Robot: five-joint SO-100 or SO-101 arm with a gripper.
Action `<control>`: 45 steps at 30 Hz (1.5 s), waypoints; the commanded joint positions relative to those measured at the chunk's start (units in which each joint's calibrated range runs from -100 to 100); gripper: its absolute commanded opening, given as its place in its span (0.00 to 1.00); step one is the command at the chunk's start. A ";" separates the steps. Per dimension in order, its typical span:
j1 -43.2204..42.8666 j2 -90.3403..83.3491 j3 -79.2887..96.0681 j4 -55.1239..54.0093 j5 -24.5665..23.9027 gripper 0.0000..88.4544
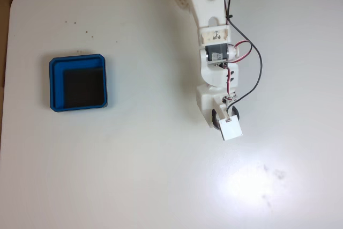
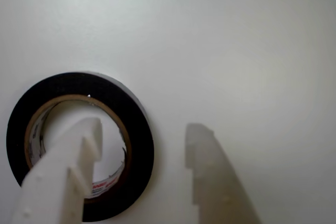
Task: Pick the black tape roll and drop it in the blue box
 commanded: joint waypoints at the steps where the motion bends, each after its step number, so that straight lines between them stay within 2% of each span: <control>1: -0.15 0.76 -4.54 -0.85 0.21 0.17; 16: -0.54 6.20 -4.63 -1.02 0.21 0.17; 45: -0.34 6.37 -4.45 -1.18 -0.23 0.17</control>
